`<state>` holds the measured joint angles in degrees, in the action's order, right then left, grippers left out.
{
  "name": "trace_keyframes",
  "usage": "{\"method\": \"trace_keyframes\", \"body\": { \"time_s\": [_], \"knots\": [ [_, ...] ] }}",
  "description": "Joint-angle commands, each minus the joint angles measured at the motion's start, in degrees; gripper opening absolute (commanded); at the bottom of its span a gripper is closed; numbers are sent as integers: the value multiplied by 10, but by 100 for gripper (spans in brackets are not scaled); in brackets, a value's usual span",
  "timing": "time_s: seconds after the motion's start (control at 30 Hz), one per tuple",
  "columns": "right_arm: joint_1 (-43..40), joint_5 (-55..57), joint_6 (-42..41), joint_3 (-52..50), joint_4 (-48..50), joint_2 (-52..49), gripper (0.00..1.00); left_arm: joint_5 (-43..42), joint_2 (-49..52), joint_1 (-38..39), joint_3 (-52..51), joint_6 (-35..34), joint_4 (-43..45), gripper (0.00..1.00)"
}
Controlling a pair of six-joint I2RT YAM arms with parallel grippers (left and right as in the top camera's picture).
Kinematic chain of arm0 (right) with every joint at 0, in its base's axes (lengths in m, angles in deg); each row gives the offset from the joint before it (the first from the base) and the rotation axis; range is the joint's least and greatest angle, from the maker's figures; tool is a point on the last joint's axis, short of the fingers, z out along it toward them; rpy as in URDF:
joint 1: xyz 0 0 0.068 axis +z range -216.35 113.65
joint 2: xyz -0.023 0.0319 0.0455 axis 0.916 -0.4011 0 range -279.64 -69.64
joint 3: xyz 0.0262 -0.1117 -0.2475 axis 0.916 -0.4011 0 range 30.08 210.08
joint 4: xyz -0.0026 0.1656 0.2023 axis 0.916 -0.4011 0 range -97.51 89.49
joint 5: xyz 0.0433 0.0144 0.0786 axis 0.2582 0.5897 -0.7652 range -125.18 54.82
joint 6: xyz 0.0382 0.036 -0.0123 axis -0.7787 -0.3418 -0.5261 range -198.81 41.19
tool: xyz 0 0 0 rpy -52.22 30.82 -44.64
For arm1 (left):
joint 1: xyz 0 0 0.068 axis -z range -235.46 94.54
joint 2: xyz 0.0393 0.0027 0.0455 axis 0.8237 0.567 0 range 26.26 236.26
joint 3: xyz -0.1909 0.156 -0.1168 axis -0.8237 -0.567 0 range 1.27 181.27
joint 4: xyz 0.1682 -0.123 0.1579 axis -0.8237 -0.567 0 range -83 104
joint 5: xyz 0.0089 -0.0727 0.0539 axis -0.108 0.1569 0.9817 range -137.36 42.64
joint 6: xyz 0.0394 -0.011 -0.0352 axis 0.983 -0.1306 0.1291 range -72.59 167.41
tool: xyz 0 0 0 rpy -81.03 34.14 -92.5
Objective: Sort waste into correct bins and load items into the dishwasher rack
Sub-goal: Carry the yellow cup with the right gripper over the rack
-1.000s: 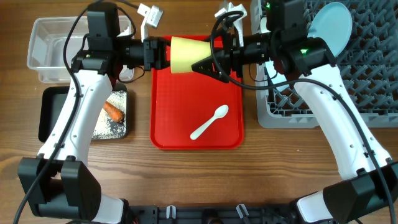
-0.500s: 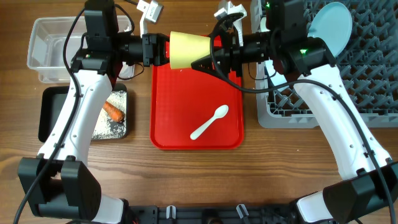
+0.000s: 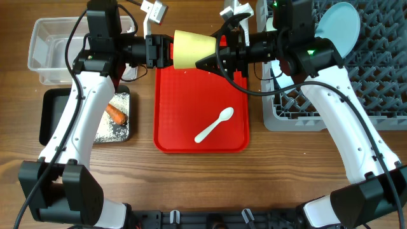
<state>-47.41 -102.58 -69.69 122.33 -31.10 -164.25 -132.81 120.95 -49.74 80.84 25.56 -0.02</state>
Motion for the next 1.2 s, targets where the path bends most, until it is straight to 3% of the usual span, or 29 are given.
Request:
{"method": "trace_keyframes", "body": {
  "time_s": [0.0,0.07,0.17,0.67,0.87,0.93,1.17],
  "knots": [
    [-3,-4,12,-1,3,-8,44,-13,-1,3,6,-1,-4,52],
    [-8,-7,12,-1,3,-8,43,-13,-1,3,6,-1,-5,62],
    [-23,-9,0,-1,3,-7,42,-13,-1,3,6,-1,-6,70],
    [-195,-36,-17,-1,-46,-7,35,-10,-1,3,6,-1,-12,77],
    [-256,75,-38,-1,-125,-2,34,14,-1,3,6,-1,-12,79],
    [-275,106,-42,-1,-156,3,33,24,-1,3,5,-1,-12,87],
    [-336,248,-49,0,-280,39,33,87,-1,3,2,9,-34,100]
  ]
}}
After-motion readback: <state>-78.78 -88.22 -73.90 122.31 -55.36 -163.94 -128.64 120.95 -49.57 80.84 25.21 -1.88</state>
